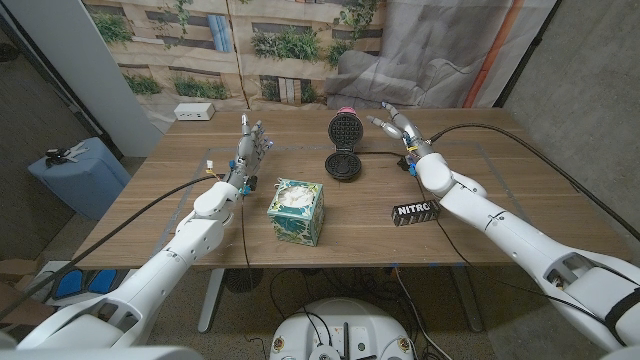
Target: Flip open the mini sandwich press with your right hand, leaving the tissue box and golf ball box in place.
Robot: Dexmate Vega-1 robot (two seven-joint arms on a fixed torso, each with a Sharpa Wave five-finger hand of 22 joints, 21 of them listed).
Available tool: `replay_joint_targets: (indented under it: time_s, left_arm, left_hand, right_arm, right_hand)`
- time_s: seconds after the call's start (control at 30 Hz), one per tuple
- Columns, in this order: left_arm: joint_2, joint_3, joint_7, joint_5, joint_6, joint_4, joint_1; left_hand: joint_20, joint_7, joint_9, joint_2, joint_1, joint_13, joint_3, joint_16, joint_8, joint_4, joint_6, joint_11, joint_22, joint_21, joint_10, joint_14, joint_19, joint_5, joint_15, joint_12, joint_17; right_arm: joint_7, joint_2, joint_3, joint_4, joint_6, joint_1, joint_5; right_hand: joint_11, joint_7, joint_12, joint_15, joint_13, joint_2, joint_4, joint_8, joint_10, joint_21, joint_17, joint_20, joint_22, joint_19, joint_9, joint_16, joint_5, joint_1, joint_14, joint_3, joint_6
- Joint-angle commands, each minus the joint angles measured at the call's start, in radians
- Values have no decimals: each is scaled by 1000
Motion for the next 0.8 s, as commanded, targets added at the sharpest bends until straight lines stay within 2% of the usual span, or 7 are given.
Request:
replay_joint_targets:
  time_s: [0.03,0.2,0.67,0.8]
  left_arm:
    - [0,0,0,0,0,0,0]
    - [0,0,0,0,0,0,0]
    - [0,0,0,0,0,-1,1]
    - [0,0,0,0,0,-1,1]
  left_hand:
    - [-3,-8,5,52,0,2,-8,7,5,1,-33,2,3,6,-4,-7,3,5,-37,7,3]
    - [-3,-8,5,52,0,2,-8,7,5,1,-33,2,3,6,-5,-7,3,5,-37,6,3]
    - [-3,-8,5,52,0,2,-8,7,5,1,-34,2,3,6,-4,-7,3,5,-37,6,3]
    - [-4,-8,5,52,0,2,-8,7,5,1,-35,2,3,6,-4,-7,4,5,-37,7,3]
  right_arm:
    - [6,27,56,24,31,-33,137]
    - [21,19,68,13,15,-42,172]
    - [85,47,115,78,25,-49,335]
    - [117,61,131,111,54,-50,391]
  right_hand:
    - [-5,0,6,-3,4,14,16,1,5,3,5,-18,1,-2,5,4,-1,-25,-5,-3,-2]
    - [-1,-2,7,-1,4,17,24,3,6,4,6,-16,1,-5,4,6,-1,-46,-6,-11,6]
    - [3,2,8,3,3,15,30,6,13,5,6,-11,1,-8,3,9,-2,-76,-3,-26,21]
    - [3,3,7,3,2,14,31,4,11,5,6,-12,1,-8,2,9,-1,-82,-3,-29,20]
